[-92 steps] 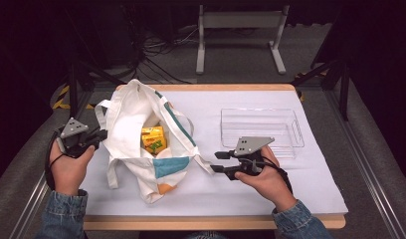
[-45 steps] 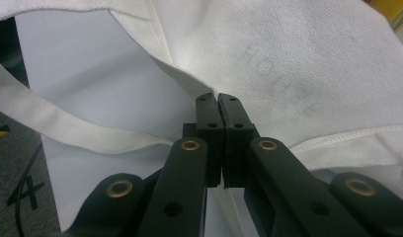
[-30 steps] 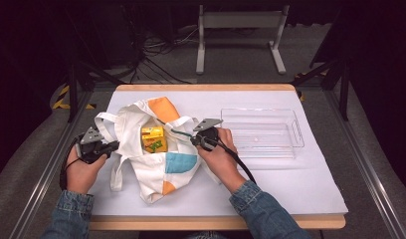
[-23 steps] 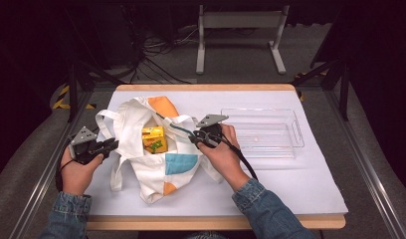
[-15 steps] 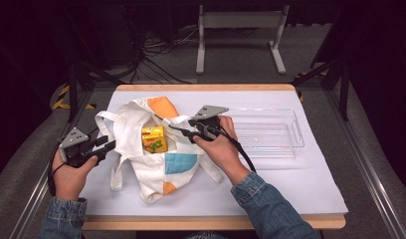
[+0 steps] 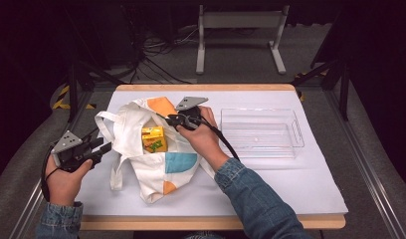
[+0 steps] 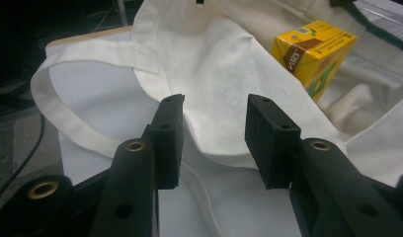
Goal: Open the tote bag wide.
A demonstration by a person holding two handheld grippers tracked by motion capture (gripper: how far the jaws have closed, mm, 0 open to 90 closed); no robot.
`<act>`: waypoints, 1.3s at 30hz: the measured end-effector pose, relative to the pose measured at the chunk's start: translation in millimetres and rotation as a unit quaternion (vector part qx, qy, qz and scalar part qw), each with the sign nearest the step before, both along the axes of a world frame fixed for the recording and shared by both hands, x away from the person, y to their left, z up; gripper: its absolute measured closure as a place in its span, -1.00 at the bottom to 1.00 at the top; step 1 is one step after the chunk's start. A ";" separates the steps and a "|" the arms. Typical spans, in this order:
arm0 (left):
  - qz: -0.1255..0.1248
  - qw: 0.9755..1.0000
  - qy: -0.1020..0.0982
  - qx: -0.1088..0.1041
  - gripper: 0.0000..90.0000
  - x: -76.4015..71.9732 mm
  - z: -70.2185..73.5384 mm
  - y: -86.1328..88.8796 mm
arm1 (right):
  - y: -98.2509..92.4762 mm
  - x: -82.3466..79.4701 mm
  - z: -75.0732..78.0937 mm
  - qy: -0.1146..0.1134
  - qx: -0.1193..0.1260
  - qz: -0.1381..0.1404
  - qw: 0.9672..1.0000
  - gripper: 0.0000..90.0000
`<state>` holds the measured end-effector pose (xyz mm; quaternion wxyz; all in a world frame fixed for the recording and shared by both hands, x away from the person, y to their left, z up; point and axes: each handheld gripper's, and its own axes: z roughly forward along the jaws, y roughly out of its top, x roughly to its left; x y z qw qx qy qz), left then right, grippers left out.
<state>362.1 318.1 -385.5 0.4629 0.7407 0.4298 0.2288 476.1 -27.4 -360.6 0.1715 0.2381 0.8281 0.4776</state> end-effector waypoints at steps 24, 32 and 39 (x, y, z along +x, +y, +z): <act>-0.007 1.000 -0.011 0.000 0.34 -0.5 2.4 -0.9 | -1.4 29.9 -49.4 0.087 -0.036 -0.091 0.991 0.84; -0.011 1.000 -0.011 -0.004 0.30 2.2 2.5 -1.4 | -12.3 29.0 -49.0 0.102 -0.008 -0.082 0.991 0.77; -0.013 1.000 -0.011 -0.003 0.07 7.4 3.7 -1.9 | -25.0 24.9 -31.6 0.086 0.020 -0.056 0.994 0.46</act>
